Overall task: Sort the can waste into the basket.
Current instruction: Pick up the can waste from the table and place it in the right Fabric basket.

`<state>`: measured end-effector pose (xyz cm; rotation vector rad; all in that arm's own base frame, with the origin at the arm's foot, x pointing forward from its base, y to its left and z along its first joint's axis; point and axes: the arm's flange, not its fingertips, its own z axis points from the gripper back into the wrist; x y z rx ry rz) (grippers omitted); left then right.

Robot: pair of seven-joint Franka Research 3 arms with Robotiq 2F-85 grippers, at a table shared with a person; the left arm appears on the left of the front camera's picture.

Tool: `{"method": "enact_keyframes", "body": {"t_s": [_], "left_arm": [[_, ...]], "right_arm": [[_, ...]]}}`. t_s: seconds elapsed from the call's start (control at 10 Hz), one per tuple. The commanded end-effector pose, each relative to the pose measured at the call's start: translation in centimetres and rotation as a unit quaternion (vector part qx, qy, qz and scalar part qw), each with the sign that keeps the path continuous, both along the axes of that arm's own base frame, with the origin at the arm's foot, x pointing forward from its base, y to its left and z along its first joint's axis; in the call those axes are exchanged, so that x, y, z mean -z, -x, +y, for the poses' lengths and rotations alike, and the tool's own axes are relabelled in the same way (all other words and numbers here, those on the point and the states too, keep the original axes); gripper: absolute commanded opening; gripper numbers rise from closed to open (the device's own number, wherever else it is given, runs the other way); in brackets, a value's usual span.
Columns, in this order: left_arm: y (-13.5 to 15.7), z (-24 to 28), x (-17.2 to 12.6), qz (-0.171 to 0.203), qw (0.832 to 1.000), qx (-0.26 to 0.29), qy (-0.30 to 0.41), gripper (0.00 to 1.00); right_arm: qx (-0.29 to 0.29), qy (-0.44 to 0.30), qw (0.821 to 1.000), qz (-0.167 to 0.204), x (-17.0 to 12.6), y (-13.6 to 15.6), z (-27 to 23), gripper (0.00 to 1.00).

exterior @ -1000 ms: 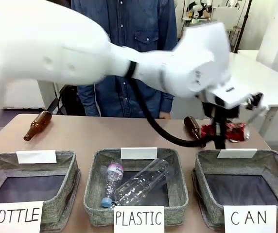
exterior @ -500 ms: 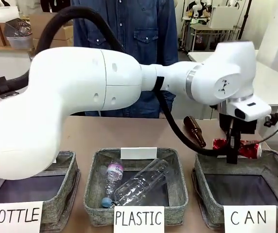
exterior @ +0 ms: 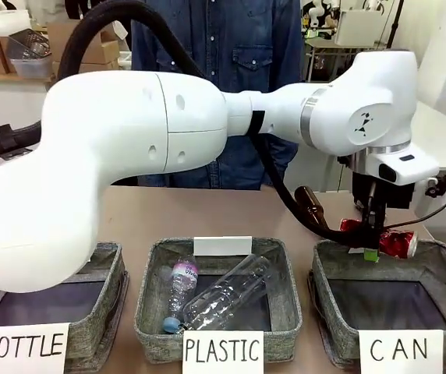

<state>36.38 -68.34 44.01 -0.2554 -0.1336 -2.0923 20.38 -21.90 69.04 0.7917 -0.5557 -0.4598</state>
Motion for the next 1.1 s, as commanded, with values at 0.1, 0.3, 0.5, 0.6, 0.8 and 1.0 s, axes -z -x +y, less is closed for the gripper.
{"method": "enact_keyframes", "body": {"t_s": [0.1,0.3,0.5,0.6,0.8,1.0], "left_arm": [[2.4,1.5,-3.2,0.013,0.999,0.035,-0.018,0.92],[3.3,2.4,-3.8,0.005,0.999,0.033,-0.010,1.00],[3.5,2.4,-3.9,-0.001,1.000,0.029,-0.009,1.00],[4.0,3.1,-4.4,0.009,0.999,0.043,-0.002,1.00],[5.9,8.5,-6.9,0.020,0.999,0.026,-0.030,1.00],[10.9,18.4,-10.5,0.011,0.994,-0.031,-0.106,1.00]], "right_arm": [[0.001,-0.007,1.000,-0.002,-0.5,-0.1,0.2,1.00],[0.001,-0.007,1.000,-0.002,-0.5,-0.1,0.2,1.00],[0.001,-0.007,1.000,-0.002,-0.5,-0.1,0.2,1.00],[0.001,-0.007,1.000,-0.002,-0.5,-0.1,0.2,1.00],[-0.025,-0.024,0.999,-0.009,0.0,0.1,0.6,1.00],[-0.064,-0.016,0.998,0.017,1.6,-1.1,3.5,1.00]]}}
